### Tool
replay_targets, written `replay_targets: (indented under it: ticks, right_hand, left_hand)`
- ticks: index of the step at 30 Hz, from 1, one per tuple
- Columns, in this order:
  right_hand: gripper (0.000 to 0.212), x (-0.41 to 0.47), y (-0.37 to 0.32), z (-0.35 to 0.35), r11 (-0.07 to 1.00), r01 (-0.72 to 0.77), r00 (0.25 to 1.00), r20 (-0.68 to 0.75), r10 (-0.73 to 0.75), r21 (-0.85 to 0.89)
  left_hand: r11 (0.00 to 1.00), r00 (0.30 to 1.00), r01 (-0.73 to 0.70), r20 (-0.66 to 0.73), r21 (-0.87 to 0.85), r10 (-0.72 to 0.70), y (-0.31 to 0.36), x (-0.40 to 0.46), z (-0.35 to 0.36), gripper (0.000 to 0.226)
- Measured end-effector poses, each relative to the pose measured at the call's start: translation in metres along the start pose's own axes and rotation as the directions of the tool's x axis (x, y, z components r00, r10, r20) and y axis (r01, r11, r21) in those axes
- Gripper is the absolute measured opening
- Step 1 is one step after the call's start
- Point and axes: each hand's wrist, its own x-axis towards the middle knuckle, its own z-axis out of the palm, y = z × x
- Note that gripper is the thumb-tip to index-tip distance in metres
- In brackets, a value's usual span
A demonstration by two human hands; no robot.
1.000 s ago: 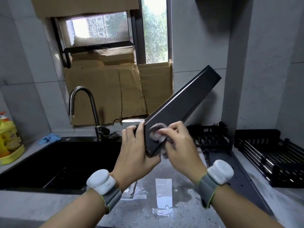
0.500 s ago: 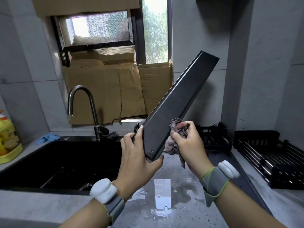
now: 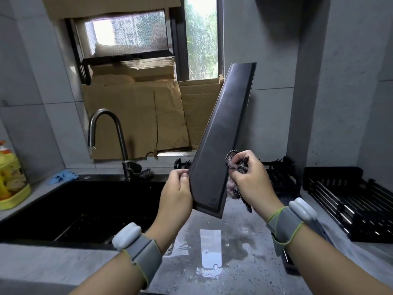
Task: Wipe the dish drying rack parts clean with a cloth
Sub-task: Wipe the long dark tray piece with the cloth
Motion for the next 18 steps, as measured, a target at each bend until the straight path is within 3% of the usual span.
replay_targets:
  ticks: [7,10,14,18]
  right_hand:
    - [0.025,-0.007,-0.022,-0.007,0.986,0.128,0.992,-0.005,-0.130,-0.105]
    - [0.017,-0.016,-0.019,-0.002,0.997,0.067,0.998,0.007,-0.068,0.047]
    - [0.010,-0.047,-0.011,0.002,0.986,-0.089,0.983,0.174,0.064,0.138]
    - [0.018,-0.041,-0.012,0.000,0.977,0.087,0.995,0.069,-0.075,-0.194]
  left_hand:
    - [0.979,0.996,0.091,0.002,-0.182,-0.092,0.002,0.000,0.009,0.031]
    - [0.957,0.995,0.084,-0.029,-0.279,-0.096,0.002,0.005,0.016,0.034]
    - [0.903,0.986,0.101,-0.078,-0.418,-0.147,-0.003,0.025,0.019,0.029]
    - [0.845,0.976,0.153,-0.054,-0.512,-0.210,-0.012,0.028,0.019,0.025]
